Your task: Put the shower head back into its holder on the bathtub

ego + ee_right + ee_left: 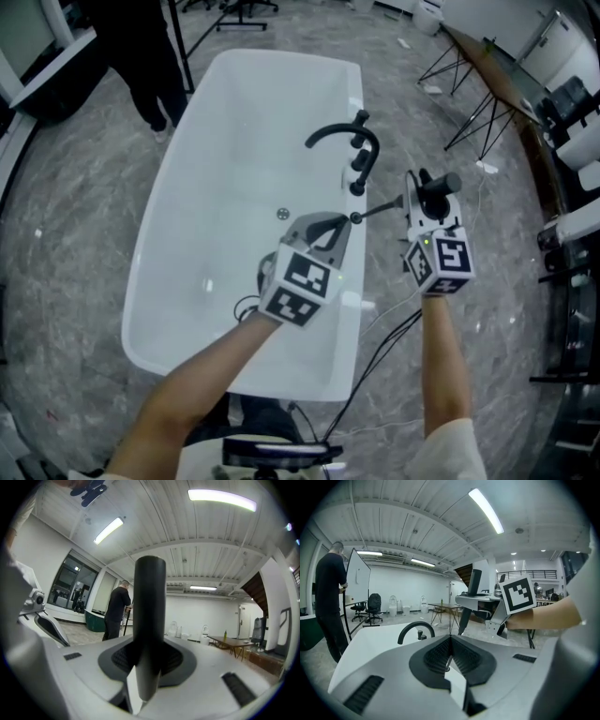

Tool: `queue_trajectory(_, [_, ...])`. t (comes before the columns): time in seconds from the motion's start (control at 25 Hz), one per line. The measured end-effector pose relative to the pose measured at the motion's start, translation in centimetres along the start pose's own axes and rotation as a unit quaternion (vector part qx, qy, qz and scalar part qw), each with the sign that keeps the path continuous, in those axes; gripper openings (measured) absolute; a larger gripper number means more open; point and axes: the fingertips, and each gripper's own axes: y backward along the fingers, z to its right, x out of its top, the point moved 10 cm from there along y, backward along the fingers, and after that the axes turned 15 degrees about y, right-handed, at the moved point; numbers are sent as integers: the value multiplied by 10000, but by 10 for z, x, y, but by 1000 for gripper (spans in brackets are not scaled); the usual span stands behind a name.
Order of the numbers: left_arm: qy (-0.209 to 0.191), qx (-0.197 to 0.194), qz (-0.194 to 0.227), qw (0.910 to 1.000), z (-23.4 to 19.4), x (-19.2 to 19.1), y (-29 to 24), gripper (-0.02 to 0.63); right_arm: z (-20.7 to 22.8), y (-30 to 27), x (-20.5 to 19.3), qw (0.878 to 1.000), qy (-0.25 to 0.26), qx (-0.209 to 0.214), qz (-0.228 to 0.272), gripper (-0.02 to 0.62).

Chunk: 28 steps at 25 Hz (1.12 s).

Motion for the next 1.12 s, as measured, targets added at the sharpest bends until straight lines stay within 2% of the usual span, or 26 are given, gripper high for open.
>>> queue_trajectory(0.64, [310, 246, -186, 9990, -24, -53, -32, 8, -22, -21, -84, 9985, -330, 104, -418, 106])
queue_trajectory(1.12, [331, 207, -335, 9987, -39, -85, -66, 8, -45, -42, -142, 9969, -372, 138, -686, 106])
